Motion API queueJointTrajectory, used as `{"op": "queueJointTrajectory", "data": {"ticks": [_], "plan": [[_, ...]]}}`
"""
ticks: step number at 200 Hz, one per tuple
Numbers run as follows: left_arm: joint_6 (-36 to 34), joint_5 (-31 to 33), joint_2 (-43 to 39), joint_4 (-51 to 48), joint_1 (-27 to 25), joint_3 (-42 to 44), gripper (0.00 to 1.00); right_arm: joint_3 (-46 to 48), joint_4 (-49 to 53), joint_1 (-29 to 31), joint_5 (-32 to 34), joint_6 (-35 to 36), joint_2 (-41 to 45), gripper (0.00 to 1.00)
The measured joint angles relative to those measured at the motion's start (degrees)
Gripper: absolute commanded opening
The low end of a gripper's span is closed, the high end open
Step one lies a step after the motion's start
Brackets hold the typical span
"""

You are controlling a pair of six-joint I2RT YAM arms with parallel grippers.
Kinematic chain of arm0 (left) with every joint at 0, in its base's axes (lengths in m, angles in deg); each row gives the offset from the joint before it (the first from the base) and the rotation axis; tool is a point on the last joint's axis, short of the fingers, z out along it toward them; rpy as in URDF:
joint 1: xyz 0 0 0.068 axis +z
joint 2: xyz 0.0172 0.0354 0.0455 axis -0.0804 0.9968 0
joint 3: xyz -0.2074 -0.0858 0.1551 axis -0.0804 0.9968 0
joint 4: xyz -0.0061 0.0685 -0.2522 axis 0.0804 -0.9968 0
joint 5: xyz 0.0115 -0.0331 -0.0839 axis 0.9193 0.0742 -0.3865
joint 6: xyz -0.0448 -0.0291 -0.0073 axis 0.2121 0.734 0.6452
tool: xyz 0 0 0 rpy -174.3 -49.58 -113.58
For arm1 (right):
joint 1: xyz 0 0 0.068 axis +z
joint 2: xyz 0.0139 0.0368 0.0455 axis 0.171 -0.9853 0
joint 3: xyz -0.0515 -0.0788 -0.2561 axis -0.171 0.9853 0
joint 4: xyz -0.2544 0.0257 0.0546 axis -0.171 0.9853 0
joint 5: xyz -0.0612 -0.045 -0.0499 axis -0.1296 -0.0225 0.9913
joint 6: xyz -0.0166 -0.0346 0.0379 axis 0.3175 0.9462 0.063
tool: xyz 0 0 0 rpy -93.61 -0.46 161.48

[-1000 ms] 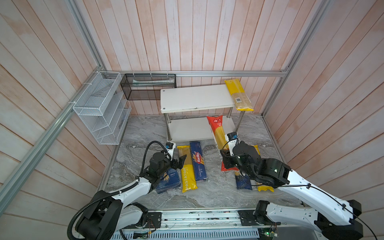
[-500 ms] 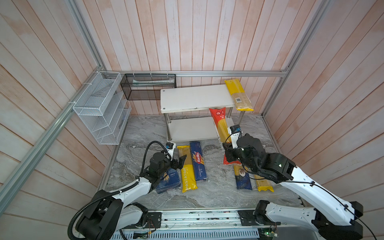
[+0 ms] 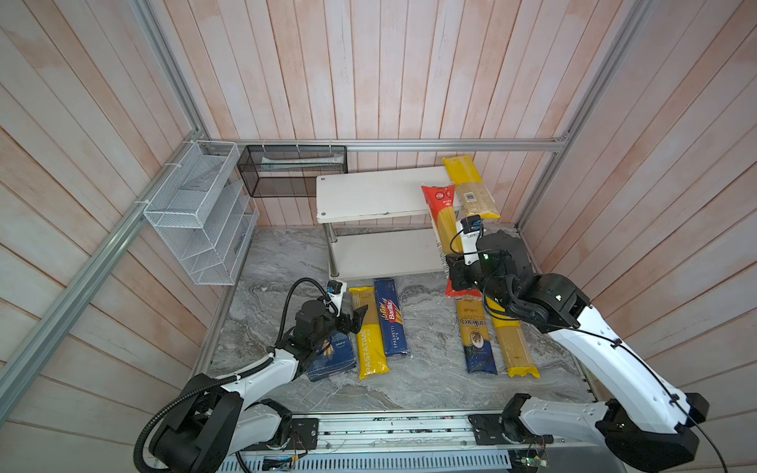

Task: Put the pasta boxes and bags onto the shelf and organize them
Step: 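Carry the red bag up toward the shelf's top tier with the right gripper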

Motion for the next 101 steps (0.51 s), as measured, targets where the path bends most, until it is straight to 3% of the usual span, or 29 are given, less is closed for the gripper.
{"op": "queueJointTrajectory", "data": {"ticks": [62, 101], "plan": [[0.0, 0.0, -0.1, 0.0, 0.0, 0.1, 1.00, -7.6, 0.3, -7.0, -4.8, 2.6, -5.3, 0.01], [0.0, 0.0, -0.5, 0.1, 0.0, 0.6, 1.00, -18.3, 2.4, -8.7, -7.3, 4.2, -13.2, 0.01]]}}
